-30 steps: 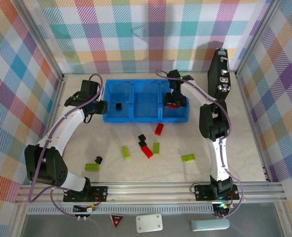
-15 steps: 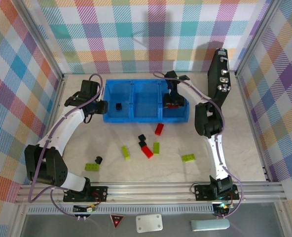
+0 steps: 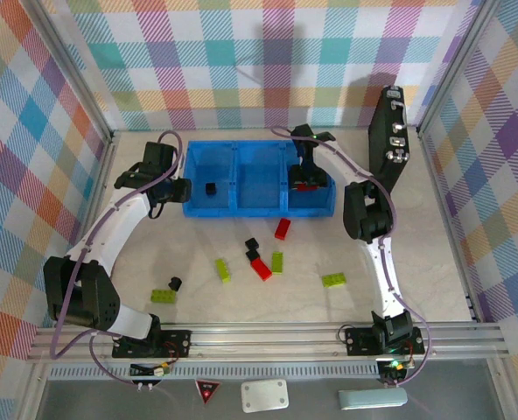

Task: Sort the legos into containers by color
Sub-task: Place the lego in the container, then pick up the lego from the bottom-left of the table.

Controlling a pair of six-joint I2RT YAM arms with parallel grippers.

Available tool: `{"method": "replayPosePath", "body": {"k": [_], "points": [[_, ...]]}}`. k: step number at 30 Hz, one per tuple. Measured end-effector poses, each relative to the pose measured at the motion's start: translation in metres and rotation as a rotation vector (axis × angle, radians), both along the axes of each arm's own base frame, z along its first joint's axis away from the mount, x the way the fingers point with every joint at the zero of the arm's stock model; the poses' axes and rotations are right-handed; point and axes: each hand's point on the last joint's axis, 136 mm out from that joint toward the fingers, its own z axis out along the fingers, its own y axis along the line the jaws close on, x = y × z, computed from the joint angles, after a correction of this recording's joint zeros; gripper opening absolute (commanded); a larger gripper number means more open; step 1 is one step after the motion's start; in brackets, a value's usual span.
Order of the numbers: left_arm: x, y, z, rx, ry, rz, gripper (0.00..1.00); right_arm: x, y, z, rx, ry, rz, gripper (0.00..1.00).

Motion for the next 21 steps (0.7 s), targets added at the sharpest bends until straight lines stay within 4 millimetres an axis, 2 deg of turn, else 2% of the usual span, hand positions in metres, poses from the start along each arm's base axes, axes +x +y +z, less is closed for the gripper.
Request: {"method": "replayPosePath", "body": {"k": [7,11,15,21], "points": [[0.000,0.000,0.000,0.000,0.001,0.000,0.50,-0.003,0.000,0.001,0.000,0.010,0.000,0.78],[0.000,0.000,0.000,0.000,0.001,0.000,0.51,-0.004,-0.001,0.010,0.004,0.003,-0.002,0.78],[0.000,-0.003,-0.001,-0.012,0.003,-0.009,0.51,-0.005,-0.001,0.031,0.016,-0.027,-0.002,0.78],[-0.007,-0.014,0.002,-0.075,-0.020,-0.056,0.59,-0.012,-0.002,0.072,0.041,-0.087,-0.002,0.78]]}}
